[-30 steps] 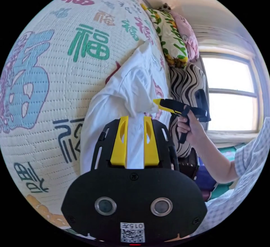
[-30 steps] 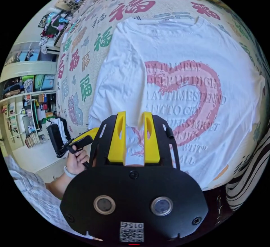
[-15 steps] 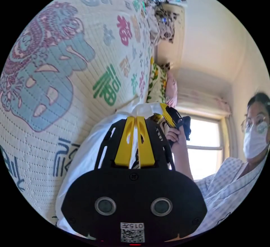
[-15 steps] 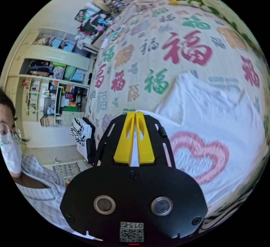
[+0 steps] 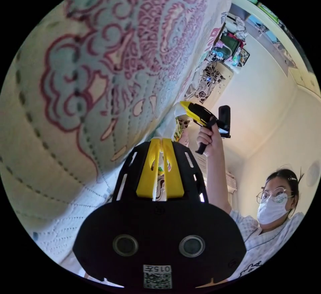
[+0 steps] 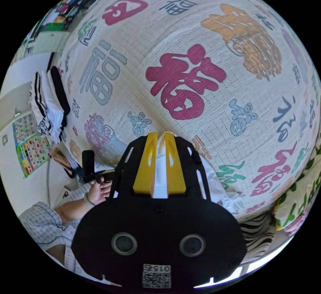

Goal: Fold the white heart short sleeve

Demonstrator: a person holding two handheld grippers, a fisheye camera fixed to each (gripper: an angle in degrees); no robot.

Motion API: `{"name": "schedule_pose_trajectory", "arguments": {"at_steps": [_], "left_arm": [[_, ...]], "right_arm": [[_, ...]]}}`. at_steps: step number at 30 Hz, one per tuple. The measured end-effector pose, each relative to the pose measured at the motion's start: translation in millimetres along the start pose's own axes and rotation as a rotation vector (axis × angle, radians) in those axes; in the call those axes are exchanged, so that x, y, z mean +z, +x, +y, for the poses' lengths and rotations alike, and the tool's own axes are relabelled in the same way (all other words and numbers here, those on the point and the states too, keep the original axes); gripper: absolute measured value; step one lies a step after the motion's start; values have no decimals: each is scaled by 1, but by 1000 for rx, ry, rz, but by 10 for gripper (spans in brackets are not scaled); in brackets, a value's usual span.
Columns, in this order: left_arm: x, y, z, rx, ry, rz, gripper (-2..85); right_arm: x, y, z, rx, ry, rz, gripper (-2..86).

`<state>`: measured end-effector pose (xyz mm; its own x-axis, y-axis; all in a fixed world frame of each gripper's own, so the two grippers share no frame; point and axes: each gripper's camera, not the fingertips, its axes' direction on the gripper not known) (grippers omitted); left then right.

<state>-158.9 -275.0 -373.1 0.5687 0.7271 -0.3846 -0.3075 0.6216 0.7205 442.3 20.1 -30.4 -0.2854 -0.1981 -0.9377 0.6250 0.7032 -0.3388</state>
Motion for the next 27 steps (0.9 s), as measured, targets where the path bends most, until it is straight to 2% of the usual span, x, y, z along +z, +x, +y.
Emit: {"name": "schedule_pose_trajectory", "arguments": {"at_steps": [2,7,11,15,18,20,21,23,27], "left_arm": [[-6,-1,3,-3,11,11,-6],[-15,-8,21,-35,80,86,3],[-30,-13,46,-28,154,207,10],[-49,-3,61,71,59,107,41],[-59,9,76,214,-122,-113,62],[-57,16,98,332,-296,-403,71],[-55,17,104,361,-343,-468,72],[-37,17,136,478,-522,-727,76],[9,1,190,638,-729,-1003,83]], "right_arm": [[1,-16,-11,-53,-103,69,63],[-16,-34,-18,-78,-112,92,60],[-36,-43,25,-138,58,-132,57],[-40,-30,133,-206,328,-266,49],[-13,-3,258,-75,538,-339,45],[28,19,369,168,640,-432,50],[39,23,397,242,651,-438,52],[87,24,505,543,611,-380,72],[153,15,630,883,416,-333,108]]}}
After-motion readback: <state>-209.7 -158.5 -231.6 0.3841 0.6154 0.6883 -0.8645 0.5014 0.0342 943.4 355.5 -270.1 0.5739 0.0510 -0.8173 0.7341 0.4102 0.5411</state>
